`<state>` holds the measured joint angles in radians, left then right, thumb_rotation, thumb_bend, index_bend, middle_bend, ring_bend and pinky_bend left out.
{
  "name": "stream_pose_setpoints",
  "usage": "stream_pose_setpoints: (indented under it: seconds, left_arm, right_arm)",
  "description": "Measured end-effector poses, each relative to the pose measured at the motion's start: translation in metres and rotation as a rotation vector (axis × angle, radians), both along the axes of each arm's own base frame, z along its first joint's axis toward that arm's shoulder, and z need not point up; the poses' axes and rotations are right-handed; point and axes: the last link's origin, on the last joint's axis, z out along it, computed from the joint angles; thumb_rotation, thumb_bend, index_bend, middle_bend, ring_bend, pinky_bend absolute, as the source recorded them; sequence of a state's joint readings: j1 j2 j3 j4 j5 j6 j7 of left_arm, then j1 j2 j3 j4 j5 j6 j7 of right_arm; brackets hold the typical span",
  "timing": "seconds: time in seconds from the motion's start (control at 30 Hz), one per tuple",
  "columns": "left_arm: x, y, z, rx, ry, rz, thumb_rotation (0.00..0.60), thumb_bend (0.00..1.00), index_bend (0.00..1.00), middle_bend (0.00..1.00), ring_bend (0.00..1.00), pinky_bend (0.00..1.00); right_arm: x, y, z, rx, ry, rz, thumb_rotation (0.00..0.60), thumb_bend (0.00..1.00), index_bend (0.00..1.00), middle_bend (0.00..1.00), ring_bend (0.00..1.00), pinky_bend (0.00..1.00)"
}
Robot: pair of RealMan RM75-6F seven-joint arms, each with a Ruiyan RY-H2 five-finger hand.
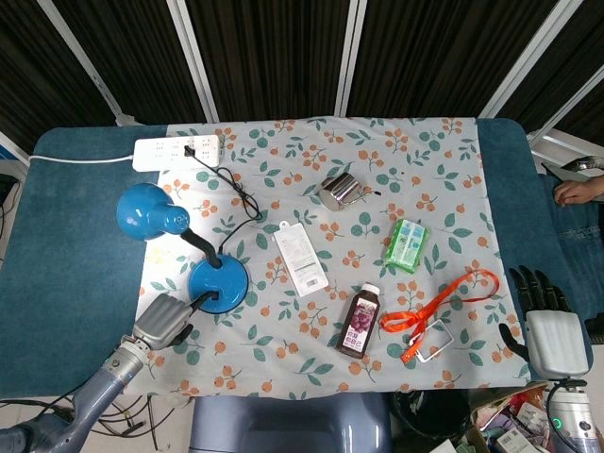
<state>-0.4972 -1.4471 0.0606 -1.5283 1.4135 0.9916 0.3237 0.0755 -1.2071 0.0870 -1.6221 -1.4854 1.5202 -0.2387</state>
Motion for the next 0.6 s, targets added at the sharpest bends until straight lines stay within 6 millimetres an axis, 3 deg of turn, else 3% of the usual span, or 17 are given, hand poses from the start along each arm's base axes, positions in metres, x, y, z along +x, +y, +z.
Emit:
stream_pose_setpoints:
  seconds: [0.6]
  left_arm:
    - [0.0001,-0.0010,0.0009,-0.003,0.004,-0.003,0.600,0.48,0.10,0.74,0.64,0.73]
  right_arm:
    - [0.0002,0.0001,0.0000,-0.001,-0.001,-0.001,0.600,0.22,0.01,0.06,0.07,0.17]
